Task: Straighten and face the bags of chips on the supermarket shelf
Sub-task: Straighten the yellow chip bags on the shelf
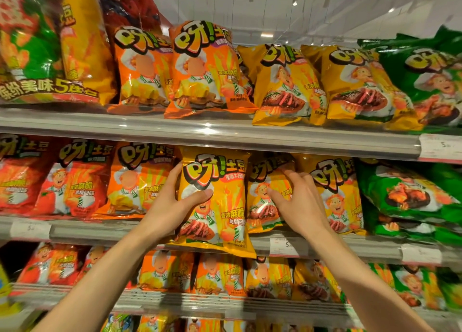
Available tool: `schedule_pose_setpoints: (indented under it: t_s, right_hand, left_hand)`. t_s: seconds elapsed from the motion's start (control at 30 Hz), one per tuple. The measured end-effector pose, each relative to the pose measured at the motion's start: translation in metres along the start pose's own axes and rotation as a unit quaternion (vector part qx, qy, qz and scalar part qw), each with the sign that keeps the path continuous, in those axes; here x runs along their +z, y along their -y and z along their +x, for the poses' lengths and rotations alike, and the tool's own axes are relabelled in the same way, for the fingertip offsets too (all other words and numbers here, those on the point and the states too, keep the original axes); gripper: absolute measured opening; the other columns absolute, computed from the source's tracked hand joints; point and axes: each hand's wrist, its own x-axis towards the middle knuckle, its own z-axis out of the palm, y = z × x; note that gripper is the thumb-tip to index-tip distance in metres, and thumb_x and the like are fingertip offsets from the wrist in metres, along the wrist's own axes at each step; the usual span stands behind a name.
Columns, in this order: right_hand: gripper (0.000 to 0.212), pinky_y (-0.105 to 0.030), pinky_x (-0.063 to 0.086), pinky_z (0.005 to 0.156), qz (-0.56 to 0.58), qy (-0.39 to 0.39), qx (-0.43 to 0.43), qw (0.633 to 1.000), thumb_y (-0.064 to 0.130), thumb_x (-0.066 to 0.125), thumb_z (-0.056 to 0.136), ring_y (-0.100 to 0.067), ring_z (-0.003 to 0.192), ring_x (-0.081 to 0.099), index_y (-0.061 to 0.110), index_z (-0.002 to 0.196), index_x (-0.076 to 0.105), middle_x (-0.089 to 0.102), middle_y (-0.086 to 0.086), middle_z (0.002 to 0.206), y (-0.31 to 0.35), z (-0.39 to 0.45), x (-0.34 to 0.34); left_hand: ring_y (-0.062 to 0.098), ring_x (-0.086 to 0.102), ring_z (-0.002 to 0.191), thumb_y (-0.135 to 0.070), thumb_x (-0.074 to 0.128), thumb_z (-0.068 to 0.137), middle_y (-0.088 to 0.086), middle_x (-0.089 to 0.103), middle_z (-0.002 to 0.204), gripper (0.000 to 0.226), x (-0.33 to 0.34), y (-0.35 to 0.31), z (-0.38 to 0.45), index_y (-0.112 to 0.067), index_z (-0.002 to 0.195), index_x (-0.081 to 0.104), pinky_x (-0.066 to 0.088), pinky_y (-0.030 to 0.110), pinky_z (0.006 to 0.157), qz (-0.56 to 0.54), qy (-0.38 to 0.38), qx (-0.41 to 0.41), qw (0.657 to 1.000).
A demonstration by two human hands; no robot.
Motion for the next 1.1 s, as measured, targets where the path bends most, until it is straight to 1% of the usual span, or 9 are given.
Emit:
schedule_pose_setpoints:
  t_s: [0.1, 0.23, 0.43, 0.53, 0.67, 0.77, 0.9, 1.0, 1.1]
  right_hand:
    - [0.062, -0.028, 0.039, 0.093, 0.041, -0.040, 0.008, 0.998, 0.046, 0.065, 0.091, -0.022, 0.129, 0.048, 0.022, 0.145, 0.046, 0.044, -0.003, 0.143, -0.009, -0.016, 0.002]
    - [0.059, -0.027, 0.035, 0.100, 0.125, -0.085, -0.002, 0.988, 0.045, 0.066, 0.091, -0.010, 0.132, 0.041, 0.027, 0.144, 0.046, 0.040, 0.006, 0.146, -0.011, -0.033, 0.005]
    - [0.056, -0.022, 0.032, 0.100, 0.177, -0.065, -0.031, 0.982, 0.037, 0.066, 0.093, 0.001, 0.126, 0.037, 0.027, 0.143, 0.041, 0.037, 0.008, 0.144, -0.020, -0.028, 0.015]
    - [0.056, -0.023, 0.032, 0.098, 0.166, -0.052, -0.044, 0.984, 0.036, 0.065, 0.093, -0.004, 0.120, 0.038, 0.021, 0.140, 0.038, 0.032, 0.006, 0.135, -0.016, -0.014, 0.019]
    - [0.061, -0.032, 0.040, 0.094, 0.070, 0.000, -0.032, 0.997, 0.045, 0.055, 0.096, -0.025, 0.117, 0.046, 0.008, 0.140, 0.033, 0.027, -0.008, 0.133, -0.016, 0.000, 0.035]
    - [0.065, -0.039, 0.041, 0.104, 0.013, 0.049, -0.006, 0.999, 0.048, 0.052, 0.098, -0.035, 0.130, 0.042, 0.011, 0.145, 0.026, 0.024, -0.015, 0.142, -0.021, 0.002, 0.034]
    - [0.089, -0.046, 0.042, 0.109, -0.041, 0.152, -0.025, 0.987, 0.062, 0.058, 0.089, -0.037, 0.139, 0.036, 0.030, 0.153, 0.005, 0.011, -0.014, 0.157, -0.032, 0.004, 0.014]
    - [0.100, -0.044, 0.043, 0.108, -0.089, 0.192, -0.048, 0.976, 0.062, 0.064, 0.084, -0.037, 0.140, 0.036, 0.035, 0.154, -0.002, 0.012, -0.015, 0.160, -0.029, 0.008, 0.011]
    - [0.093, -0.041, 0.042, 0.107, -0.121, 0.159, -0.068, 0.977, 0.057, 0.063, 0.088, -0.039, 0.139, 0.037, 0.030, 0.156, 0.005, 0.016, -0.021, 0.158, -0.026, 0.010, 0.014]
  left_hand:
    - [0.010, 0.032, 0.142, -0.049, 0.077, 0.078, -0.017, 0.034, 0.156, 0.097, 0.001, -0.001, -0.001, -0.044, 0.155, 0.019, 0.030, 0.037, 0.114, 0.001, -0.003, 0.000, 1.000]
    - [0.010, 0.032, 0.143, -0.050, 0.077, 0.077, -0.017, 0.033, 0.156, 0.097, 0.003, -0.002, -0.002, -0.044, 0.155, 0.020, 0.029, 0.038, 0.115, 0.007, -0.005, -0.006, 1.000]
    - [0.003, 0.037, 0.128, -0.043, 0.076, 0.081, -0.025, 0.041, 0.137, 0.091, 0.004, -0.007, -0.004, -0.044, 0.153, 0.021, 0.032, 0.033, 0.108, -0.005, -0.007, -0.007, 1.000]
    - [-0.004, 0.044, 0.117, -0.036, 0.076, 0.084, -0.038, 0.044, 0.117, 0.086, 0.006, -0.011, -0.006, -0.042, 0.153, 0.024, 0.031, 0.027, 0.100, -0.006, -0.012, -0.002, 1.000]
    - [-0.034, 0.040, 0.088, -0.031, 0.076, 0.085, -0.045, 0.040, 0.107, 0.084, 0.009, -0.014, -0.006, -0.039, 0.152, 0.026, 0.031, 0.019, 0.093, -0.002, -0.024, -0.008, 1.000]
    - [-0.014, 0.047, 0.103, -0.033, 0.076, 0.085, -0.044, 0.039, 0.108, 0.086, 0.008, -0.013, -0.007, -0.040, 0.153, 0.023, 0.031, 0.024, 0.097, -0.001, -0.021, -0.007, 1.000]
    - [-0.026, 0.045, 0.091, -0.033, 0.076, 0.085, -0.045, 0.039, 0.108, 0.086, 0.008, -0.009, -0.006, -0.041, 0.153, 0.023, 0.033, 0.019, 0.092, -0.004, -0.017, -0.007, 1.000]
    - [-0.005, 0.042, 0.121, -0.042, 0.076, 0.082, -0.032, 0.042, 0.137, 0.092, 0.009, -0.006, -0.003, -0.041, 0.155, 0.020, 0.031, 0.027, 0.104, 0.004, -0.010, 0.003, 1.000]
    - [0.010, 0.034, 0.141, -0.052, 0.076, 0.077, -0.016, 0.033, 0.157, 0.097, 0.006, -0.001, -0.001, -0.043, 0.155, 0.019, 0.029, 0.038, 0.114, 0.017, -0.008, 0.005, 1.000]
